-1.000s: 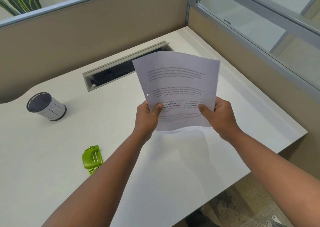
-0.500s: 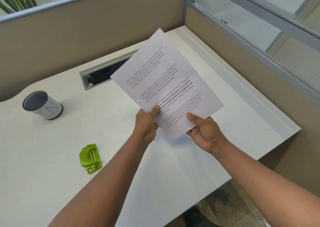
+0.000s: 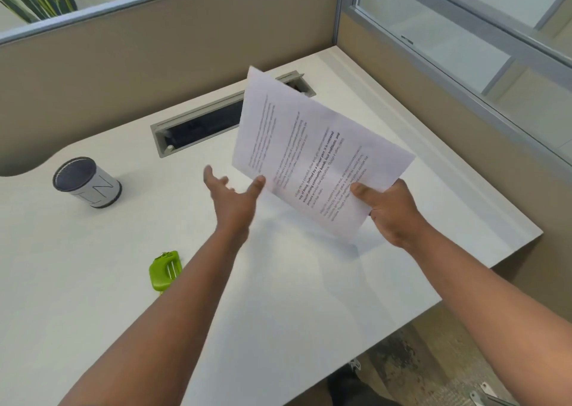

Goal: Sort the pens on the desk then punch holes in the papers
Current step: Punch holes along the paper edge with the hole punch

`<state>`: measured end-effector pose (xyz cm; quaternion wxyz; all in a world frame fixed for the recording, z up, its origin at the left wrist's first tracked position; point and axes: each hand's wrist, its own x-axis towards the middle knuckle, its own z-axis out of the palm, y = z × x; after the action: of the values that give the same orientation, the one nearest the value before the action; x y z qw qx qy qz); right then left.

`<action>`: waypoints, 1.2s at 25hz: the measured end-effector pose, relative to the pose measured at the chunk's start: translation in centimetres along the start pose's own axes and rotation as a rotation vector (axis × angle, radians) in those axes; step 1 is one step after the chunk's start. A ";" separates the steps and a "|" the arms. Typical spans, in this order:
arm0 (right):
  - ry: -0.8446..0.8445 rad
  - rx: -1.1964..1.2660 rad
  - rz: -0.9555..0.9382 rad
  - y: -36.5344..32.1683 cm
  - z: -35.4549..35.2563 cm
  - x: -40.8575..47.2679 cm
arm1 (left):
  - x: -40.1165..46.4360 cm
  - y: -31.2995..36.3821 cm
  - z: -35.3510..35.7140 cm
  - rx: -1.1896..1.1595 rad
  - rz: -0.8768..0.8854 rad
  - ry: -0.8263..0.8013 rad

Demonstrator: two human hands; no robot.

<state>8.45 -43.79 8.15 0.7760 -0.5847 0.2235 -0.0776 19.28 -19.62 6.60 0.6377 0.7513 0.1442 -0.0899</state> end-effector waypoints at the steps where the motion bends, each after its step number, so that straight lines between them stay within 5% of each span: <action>1: -0.040 -0.049 0.002 -0.4 -0.6 0.1 | 0.6 0.7 -1.0 0.062 0.073 0.012; 7: -0.239 -0.254 -0.016 -1.5 -1.8 0.2 | 2.6 3.5 -4.1 0.102 0.246 -0.310; 18: 0.159 -0.326 -0.151 3.2 0.1 -1.4 | 0.2 -1.3 -1.0 -0.073 0.278 -0.109; 30: 0.169 -0.462 -0.083 5.4 0.7 -2.0 | -1.0 -4.1 0.1 0.004 0.204 -0.087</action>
<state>6.21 -40.74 3.71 0.5964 -0.7468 0.2751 -0.1047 16.96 -19.18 3.11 0.6477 0.7587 0.0391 -0.0572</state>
